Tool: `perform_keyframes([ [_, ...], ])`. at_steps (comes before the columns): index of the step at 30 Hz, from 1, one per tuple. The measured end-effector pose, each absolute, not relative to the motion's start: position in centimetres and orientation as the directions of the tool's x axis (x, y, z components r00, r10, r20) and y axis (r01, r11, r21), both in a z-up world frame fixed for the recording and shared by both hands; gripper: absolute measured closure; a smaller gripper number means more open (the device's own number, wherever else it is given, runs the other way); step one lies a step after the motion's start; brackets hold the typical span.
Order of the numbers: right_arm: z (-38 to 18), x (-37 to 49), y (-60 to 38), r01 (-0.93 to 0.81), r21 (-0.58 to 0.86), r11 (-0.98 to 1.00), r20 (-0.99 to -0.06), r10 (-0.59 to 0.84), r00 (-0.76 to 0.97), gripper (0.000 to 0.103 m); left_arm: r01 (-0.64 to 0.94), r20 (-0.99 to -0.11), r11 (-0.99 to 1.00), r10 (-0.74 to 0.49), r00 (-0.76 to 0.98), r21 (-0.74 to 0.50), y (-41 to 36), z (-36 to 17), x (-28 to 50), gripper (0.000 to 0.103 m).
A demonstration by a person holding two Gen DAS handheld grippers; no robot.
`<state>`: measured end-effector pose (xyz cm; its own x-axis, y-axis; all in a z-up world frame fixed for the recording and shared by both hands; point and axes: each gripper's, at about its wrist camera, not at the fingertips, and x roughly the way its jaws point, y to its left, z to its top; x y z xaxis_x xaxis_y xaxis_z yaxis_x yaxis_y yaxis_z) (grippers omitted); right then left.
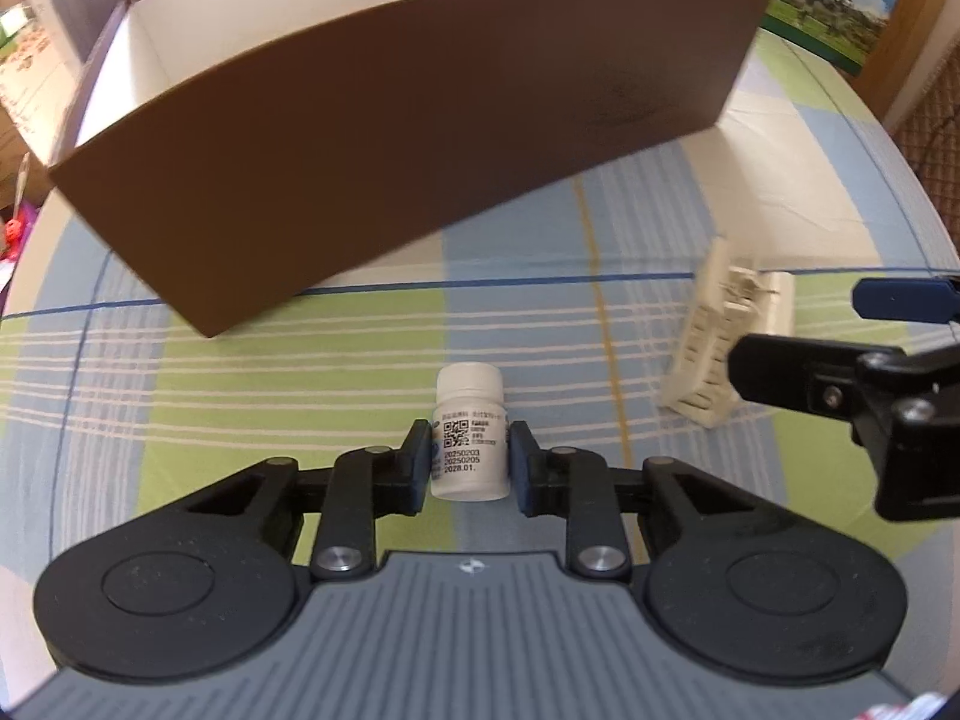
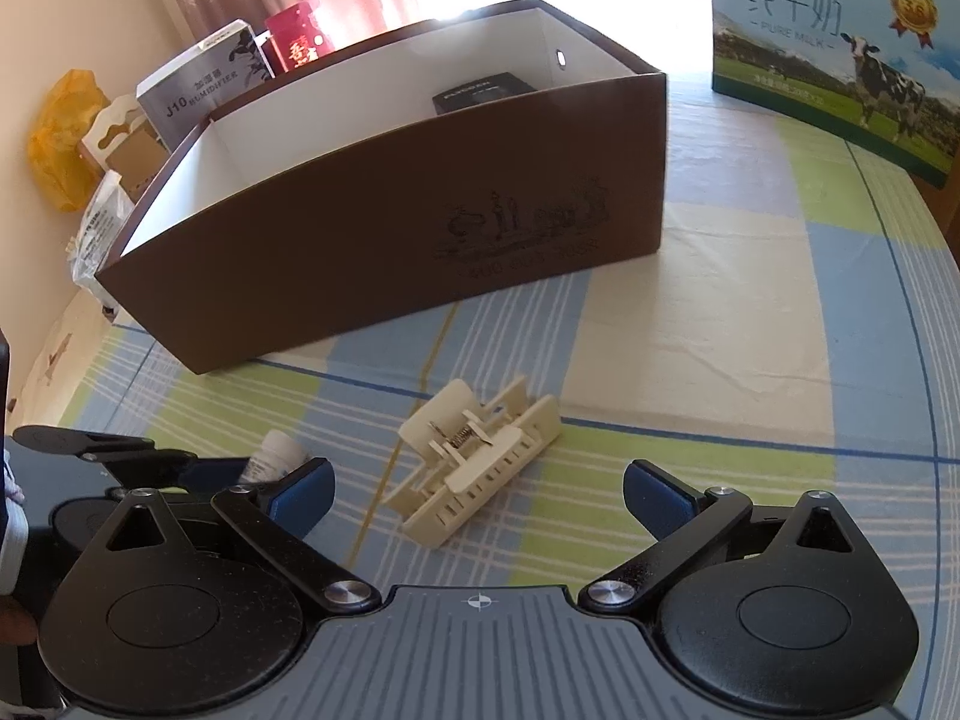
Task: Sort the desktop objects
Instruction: 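Grasp the white pill bottle with the left tool while the right tool grasps the cream hair clip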
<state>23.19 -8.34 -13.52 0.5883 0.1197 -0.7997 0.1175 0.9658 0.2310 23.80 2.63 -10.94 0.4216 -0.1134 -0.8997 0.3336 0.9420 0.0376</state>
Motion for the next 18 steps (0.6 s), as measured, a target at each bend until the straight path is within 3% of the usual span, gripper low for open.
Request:
perform_keyframes([
  [9,-14.3,24.6,-7.2,0.086,0.205,0.975,-0.807,0.119,0.578,0.004,0.255,-0.902,0.967,-0.095,0.420,0.018,5.6,-10.7,24.2,0.080],
  [14,-15.1,25.5,-6.7,0.067,0.163,0.984,-0.819,0.098,0.565,0.025,0.245,-0.903,0.969,-0.099,0.419,0.008,6.2,-10.7,23.9,0.080],
  [18,-15.8,25.7,-6.7,0.023,0.146,0.989,-0.823,0.109,0.558,0.052,0.247,-0.904,0.969,-0.108,0.414,-0.003,6.5,-10.6,23.7,0.080],
])
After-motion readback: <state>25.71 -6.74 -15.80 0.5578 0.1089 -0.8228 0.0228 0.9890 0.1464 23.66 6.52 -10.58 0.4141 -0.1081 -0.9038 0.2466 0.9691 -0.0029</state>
